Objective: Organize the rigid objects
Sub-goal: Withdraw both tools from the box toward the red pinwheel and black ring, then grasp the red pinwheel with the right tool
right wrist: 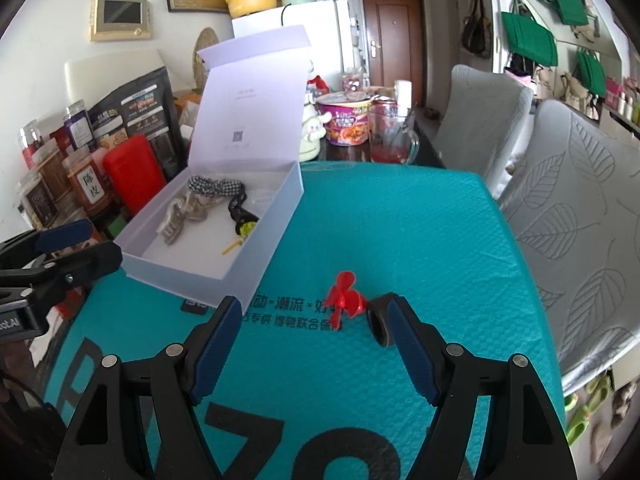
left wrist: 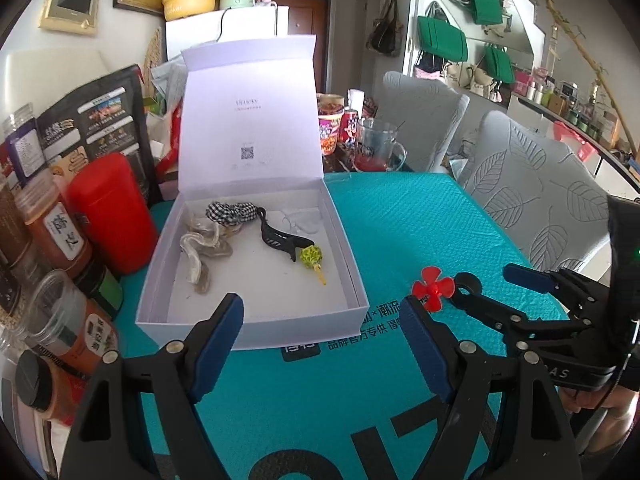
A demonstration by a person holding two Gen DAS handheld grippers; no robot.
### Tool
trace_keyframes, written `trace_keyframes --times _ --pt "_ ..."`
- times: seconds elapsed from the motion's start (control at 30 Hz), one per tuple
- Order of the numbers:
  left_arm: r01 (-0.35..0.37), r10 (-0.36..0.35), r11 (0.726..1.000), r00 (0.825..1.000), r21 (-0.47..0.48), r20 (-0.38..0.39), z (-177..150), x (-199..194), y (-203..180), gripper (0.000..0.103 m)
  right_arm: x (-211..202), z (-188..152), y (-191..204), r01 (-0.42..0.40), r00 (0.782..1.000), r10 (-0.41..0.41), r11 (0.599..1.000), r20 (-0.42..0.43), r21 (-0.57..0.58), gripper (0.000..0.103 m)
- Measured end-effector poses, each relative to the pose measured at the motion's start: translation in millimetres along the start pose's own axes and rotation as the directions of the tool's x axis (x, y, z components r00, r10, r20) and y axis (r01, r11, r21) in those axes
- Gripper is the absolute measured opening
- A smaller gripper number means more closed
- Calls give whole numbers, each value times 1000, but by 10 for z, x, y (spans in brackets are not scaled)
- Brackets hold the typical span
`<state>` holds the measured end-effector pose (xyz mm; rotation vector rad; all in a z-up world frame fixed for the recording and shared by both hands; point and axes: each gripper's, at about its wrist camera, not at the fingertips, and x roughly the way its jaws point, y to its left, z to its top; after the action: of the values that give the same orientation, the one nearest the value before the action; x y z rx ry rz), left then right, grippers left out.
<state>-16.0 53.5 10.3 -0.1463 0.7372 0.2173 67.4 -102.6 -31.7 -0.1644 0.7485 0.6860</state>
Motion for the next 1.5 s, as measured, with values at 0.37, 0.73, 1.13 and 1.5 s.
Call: trace_keyframes --times 0.37,0.73,1.13,1.5 --pt "29 -29 1000 998 -3 -58 100 413 -36 80 609 148 -157 -22 996 18 999 -93 -37 71" --pt "52 -53 999 995 -11 -89 156 632 -88 80 1078 148 -197 -8 968 -21 994 -249 -113 60" --pt "41 -40 999 995 6 -89 130 574 -203 80 831 111 -175 -20 984 -8 988 -177 -156 30" --pt "51 -48 998 994 28 -99 64 573 -479 80 209 60 -377 3 999 -8 995 -49 -99 30"
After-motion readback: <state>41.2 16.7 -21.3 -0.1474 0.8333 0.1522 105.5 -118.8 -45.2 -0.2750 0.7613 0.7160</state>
